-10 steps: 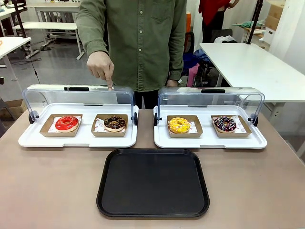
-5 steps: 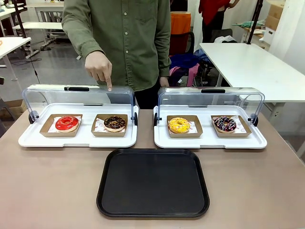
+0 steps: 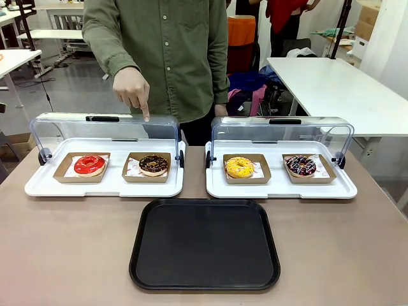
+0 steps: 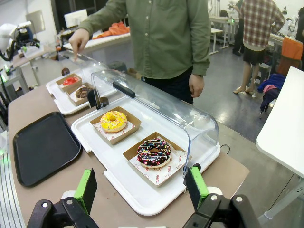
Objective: Move the second donut from the left to the tray.
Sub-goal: Pick up the Paper togo box containing the Donut indicated by the person and place it on the Handle tray.
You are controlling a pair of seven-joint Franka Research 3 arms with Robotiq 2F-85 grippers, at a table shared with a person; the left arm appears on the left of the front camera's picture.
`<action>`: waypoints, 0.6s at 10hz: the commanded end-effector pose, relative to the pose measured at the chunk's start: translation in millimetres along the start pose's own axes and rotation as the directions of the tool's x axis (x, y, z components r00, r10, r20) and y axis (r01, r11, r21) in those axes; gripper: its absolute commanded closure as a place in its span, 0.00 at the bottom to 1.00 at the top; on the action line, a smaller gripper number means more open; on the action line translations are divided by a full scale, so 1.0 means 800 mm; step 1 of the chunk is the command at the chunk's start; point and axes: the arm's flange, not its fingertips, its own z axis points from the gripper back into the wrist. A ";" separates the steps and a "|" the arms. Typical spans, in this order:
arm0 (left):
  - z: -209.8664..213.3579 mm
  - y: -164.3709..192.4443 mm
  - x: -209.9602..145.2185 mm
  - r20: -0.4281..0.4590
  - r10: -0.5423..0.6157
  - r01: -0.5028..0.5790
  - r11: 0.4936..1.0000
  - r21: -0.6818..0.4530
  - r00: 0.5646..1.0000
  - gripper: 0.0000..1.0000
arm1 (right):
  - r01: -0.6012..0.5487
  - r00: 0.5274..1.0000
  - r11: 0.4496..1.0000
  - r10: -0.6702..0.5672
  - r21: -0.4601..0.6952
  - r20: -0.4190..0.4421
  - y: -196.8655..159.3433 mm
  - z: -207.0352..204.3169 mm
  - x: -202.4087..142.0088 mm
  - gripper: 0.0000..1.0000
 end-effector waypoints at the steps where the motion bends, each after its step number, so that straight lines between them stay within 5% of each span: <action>1: 0.000 0.000 0.000 0.000 0.000 0.000 1.000 0.000 1.000 0.00 | -0.014 1.000 1.000 0.014 0.001 0.015 -0.001 0.000 0.002 0.00; 4: -0.045 -0.008 0.082 -0.197 -0.171 0.167 0.985 -0.036 0.965 0.00 | -0.014 1.000 1.000 0.014 0.001 0.015 -0.001 0.000 0.002 0.00; 6: -0.102 -0.025 0.129 -0.354 -0.297 0.288 0.954 -0.078 0.887 0.00 | -0.014 1.000 1.000 0.014 0.001 0.015 -0.001 0.000 0.002 0.00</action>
